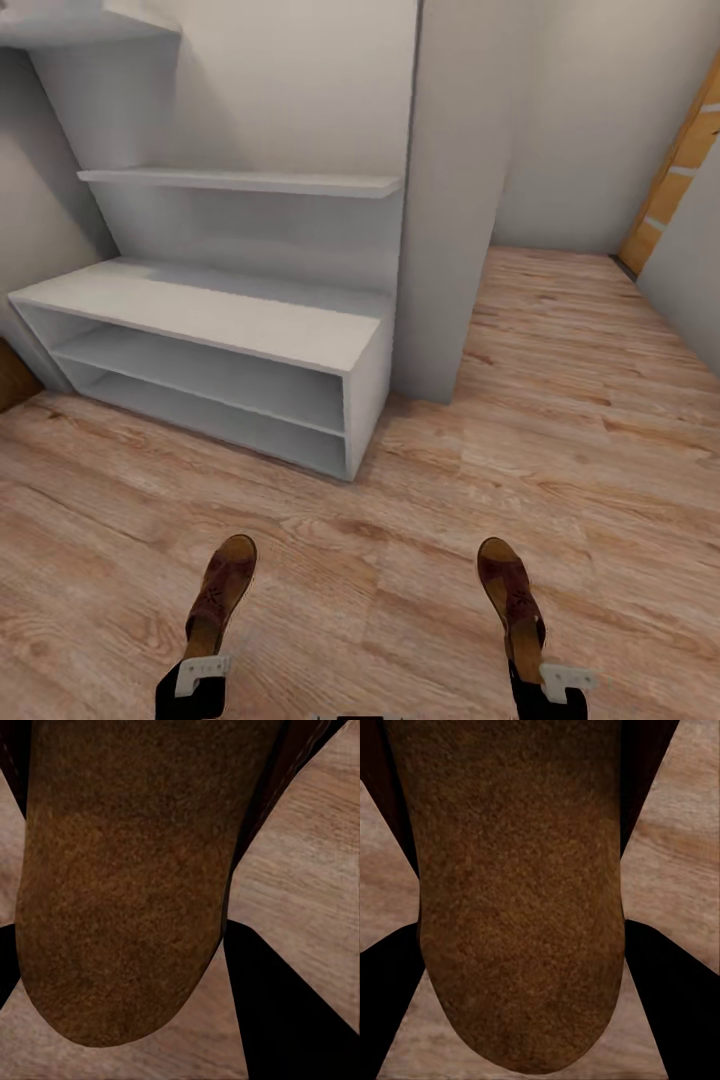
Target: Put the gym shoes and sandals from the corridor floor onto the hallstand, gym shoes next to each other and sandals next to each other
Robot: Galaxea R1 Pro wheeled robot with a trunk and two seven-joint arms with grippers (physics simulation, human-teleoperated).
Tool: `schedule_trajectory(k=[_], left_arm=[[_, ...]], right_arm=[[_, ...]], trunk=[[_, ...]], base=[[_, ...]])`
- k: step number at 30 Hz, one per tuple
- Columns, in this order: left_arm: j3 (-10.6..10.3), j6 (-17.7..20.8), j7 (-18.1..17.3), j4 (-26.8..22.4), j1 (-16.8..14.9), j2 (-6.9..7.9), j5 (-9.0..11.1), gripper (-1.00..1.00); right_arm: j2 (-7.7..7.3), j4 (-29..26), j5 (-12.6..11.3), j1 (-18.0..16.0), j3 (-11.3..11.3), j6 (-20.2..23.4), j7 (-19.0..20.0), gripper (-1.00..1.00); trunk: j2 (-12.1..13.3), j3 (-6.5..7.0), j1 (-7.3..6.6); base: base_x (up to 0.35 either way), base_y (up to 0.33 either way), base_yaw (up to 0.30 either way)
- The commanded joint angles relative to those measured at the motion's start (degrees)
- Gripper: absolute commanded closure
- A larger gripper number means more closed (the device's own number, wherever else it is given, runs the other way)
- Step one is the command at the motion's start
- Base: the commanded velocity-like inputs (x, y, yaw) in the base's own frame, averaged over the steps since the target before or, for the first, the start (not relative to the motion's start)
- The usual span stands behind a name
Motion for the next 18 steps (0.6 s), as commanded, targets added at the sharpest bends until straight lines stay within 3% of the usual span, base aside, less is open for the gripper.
schedule_trajectory(k=[1,4,10,18], left_arm=[[0.17,-0.51,-0.01,0.17,-0.05,-0.03,-0.41,1.0],[0.27,-2.46,0.04,1.34,-0.04,-0.05,-0.32,1.0],[0.4,-2.87,0.07,1.81,-0.04,-0.05,-0.23,1.0],[0.41,-2.94,0.09,1.94,-0.04,-0.07,-0.22,1.0]], right_arm=[[0.04,0.01,0.6,-0.03,-0.4,-0.2,-0.04,1.0],[0.04,0.06,0.6,-0.03,-0.4,-0.2,-0.04,1.0],[0.05,0.1,0.6,-0.03,-0.43,-0.2,-0.04,1.0],[0.05,1.07,0.59,-0.03,-0.44,-0.2,-0.05,1.0]], trunk=[[-0.02,-0.04,-0.04],[-0.02,-0.04,-0.04],[-0.02,-0.04,-0.04],[-0.02,-0.04,-0.04]], base=[[-0.223,0.217,0.234],[-0.169,0.257,0.206],[-0.096,0.29,0.166],[-0.135,0.291,0.076]])
